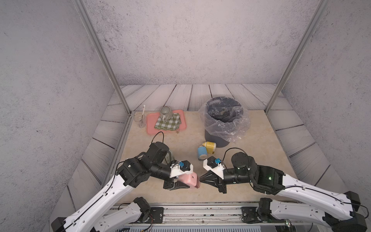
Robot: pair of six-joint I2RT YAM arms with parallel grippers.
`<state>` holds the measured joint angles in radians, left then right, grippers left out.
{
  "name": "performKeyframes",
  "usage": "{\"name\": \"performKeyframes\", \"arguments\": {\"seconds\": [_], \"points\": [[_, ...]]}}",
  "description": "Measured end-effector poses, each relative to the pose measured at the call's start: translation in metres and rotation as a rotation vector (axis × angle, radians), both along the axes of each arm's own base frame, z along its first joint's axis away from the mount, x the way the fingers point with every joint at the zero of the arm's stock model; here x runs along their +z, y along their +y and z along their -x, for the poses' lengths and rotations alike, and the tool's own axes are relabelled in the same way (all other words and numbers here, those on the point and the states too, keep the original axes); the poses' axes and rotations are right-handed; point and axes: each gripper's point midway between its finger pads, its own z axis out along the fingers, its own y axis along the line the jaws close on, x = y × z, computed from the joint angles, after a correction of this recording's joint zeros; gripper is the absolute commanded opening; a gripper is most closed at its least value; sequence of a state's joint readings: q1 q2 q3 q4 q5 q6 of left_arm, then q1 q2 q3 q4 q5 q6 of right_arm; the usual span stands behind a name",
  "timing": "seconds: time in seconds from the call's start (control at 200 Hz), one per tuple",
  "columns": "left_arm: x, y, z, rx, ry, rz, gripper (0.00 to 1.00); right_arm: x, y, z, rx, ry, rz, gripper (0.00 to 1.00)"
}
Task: Take out the pencil sharpener tray and clean the shavings
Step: Close the container of the pencil sharpener, then place the pencil sharpener at the center of the board.
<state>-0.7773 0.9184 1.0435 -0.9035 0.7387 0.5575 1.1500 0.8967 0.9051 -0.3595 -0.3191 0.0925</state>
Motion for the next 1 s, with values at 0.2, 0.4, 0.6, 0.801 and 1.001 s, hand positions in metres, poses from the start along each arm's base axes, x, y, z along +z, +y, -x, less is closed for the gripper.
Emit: {"name": "performKeyframes", "arguments": {"seconds": [0.2, 0.4, 0.6, 0.801, 1.001], "points": [[-0.044, 0.004, -0.022, 0.065, 0.048, -0.208, 0.00, 0.015, -0.055, -0.023, -0.237, -0.117, -0.010, 0.19], [-0.094, 0.018, -0.045, 0.151, 0.025, -0.399, 0.00, 0.026, -0.098, -0.041, -0.426, -0.194, -0.049, 0.21], [-0.134, 0.028, -0.074, 0.250, 0.013, -0.572, 0.00, 0.013, -0.108, -0.049, -0.496, -0.190, 0.000, 0.22], [-0.166, 0.040, -0.105, 0.385, 0.067, -0.673, 0.00, 0.004, -0.111, -0.052, -0.520, -0.188, 0.022, 0.23], [-0.174, 0.044, -0.133, 0.546, 0.045, -0.628, 0.00, 0.007, -0.115, -0.052, -0.531, -0.194, 0.007, 0.24]]}}
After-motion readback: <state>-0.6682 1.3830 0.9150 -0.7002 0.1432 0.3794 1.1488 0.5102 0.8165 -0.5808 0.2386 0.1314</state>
